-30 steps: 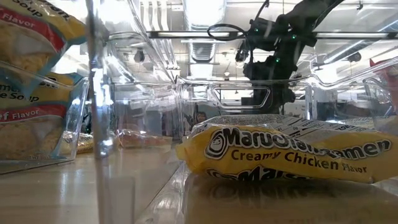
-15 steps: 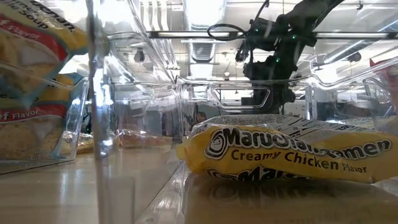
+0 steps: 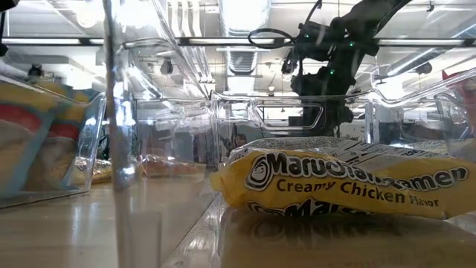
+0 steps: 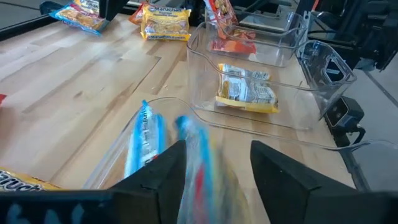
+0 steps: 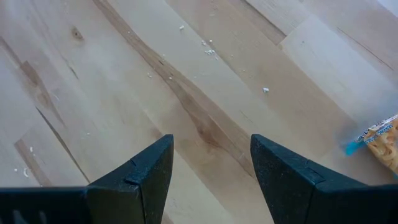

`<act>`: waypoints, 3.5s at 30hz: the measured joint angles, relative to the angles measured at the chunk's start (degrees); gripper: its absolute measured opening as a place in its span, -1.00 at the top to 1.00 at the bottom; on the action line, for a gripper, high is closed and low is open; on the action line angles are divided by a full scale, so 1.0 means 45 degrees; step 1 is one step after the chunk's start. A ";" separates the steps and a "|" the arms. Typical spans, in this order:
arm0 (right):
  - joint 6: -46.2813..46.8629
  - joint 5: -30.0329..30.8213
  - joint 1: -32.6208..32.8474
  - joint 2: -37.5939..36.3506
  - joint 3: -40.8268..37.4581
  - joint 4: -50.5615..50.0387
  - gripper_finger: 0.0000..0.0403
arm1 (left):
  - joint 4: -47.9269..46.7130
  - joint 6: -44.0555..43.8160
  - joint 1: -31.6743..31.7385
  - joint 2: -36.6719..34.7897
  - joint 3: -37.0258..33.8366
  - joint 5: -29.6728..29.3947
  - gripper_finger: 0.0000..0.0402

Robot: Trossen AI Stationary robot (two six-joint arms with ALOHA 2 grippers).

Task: Sort Maruchan noodles
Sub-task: Put the blue noodle pack into the left transparent bin, then put the yellow noodle pack into the middle transparent bin

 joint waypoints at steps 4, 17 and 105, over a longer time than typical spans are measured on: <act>0.0000 0.0000 0.0000 0.0000 0.0000 0.0004 -0.01 | -0.0358 0.0152 0.0000 0.0003 0.0121 0.0039 0.13; 0.0000 0.0000 0.0000 0.0000 0.0000 0.0004 -0.01 | -0.2735 -0.1096 0.0900 -0.0358 0.1195 0.0481 0.12; 0.0000 0.0003 0.0000 -0.0005 0.0002 0.0004 -0.01 | 0.2571 0.6460 1.8110 0.2830 0.1059 1.6508 0.11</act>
